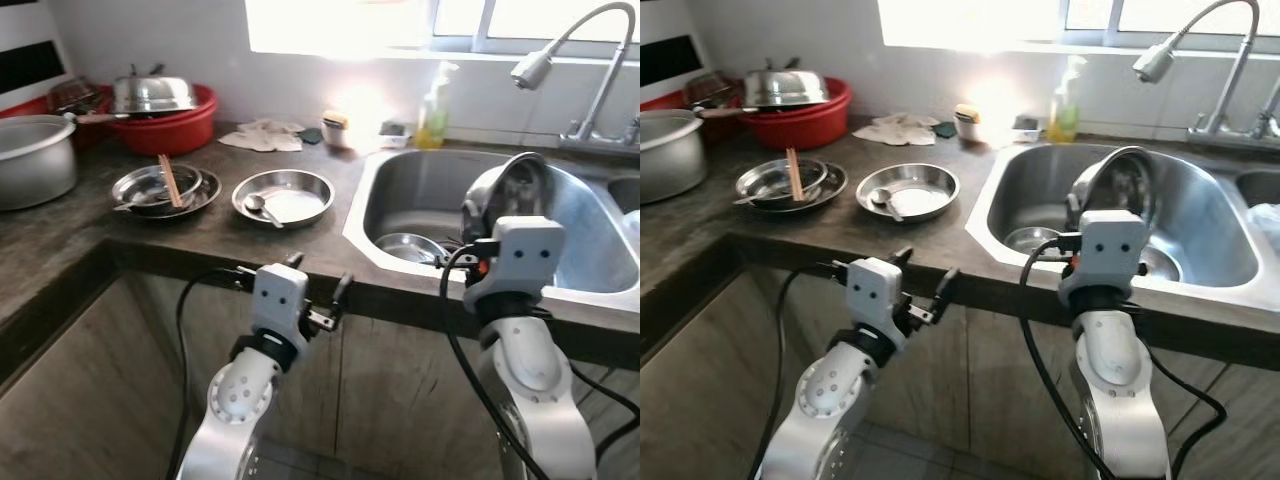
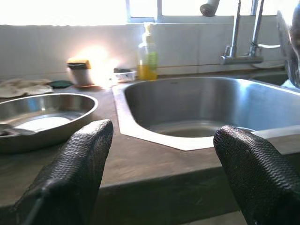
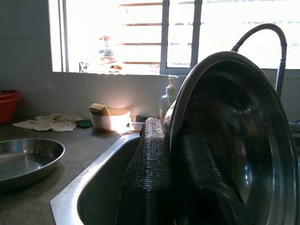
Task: Kitchen organization
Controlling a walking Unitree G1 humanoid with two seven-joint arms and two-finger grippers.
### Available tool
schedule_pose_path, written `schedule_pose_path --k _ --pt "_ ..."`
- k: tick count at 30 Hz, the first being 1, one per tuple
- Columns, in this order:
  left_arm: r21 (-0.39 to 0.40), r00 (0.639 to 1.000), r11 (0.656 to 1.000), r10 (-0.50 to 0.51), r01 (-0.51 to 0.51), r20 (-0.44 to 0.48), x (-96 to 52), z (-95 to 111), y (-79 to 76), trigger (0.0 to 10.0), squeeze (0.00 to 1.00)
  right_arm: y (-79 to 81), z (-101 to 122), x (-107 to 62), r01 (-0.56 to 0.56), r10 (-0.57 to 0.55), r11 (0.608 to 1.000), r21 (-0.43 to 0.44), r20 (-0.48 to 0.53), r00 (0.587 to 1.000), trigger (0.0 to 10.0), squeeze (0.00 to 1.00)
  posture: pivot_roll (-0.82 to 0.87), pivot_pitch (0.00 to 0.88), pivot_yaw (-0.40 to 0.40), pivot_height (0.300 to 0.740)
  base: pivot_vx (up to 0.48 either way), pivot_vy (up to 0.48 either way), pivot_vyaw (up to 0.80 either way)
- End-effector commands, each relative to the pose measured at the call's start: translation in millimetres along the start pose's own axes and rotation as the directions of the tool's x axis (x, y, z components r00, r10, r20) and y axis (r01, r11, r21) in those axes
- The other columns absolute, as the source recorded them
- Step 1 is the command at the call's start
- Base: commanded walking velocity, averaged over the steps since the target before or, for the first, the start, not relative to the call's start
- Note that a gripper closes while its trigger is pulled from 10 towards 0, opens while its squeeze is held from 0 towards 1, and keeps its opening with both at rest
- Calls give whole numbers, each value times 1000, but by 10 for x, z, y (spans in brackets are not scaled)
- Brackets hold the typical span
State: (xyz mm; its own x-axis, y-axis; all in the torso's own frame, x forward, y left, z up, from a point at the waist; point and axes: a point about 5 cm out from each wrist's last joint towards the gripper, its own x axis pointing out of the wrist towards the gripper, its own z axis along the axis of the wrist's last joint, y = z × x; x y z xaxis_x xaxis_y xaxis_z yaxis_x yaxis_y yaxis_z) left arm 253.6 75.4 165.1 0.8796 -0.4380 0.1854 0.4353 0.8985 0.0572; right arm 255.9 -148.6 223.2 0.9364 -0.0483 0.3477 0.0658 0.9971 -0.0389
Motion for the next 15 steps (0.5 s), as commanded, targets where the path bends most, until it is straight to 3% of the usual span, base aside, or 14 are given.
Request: schedule_pose_path --k 1,8,10,15 --pt "7 1000 1000 -1 1 0 8 -3 18 10000 0 16 44 16 -8 9 1000 -2 15 1000 0 0 26 15 -12 740 0 0 -788" --pt "43 999 998 -41 41 3 3 0 -22 10000 0 34 -28 -16 -81 80 996 -24 -33 996 0 0 26 9 -9 740 75 0 -788" --pt "39 999 998 -46 46 4 3 3 -29 10000 0 28 -38 -21 -87 86 996 -21 -39 996 0 0 23 5 -11 740 352 0 -781" --pt "3 999 999 -39 39 2 8 -4 -29 10000 0 23 -34 -11 -89 88 996 -29 -38 995 0 0 22 15 -9 740 0 96 -781"
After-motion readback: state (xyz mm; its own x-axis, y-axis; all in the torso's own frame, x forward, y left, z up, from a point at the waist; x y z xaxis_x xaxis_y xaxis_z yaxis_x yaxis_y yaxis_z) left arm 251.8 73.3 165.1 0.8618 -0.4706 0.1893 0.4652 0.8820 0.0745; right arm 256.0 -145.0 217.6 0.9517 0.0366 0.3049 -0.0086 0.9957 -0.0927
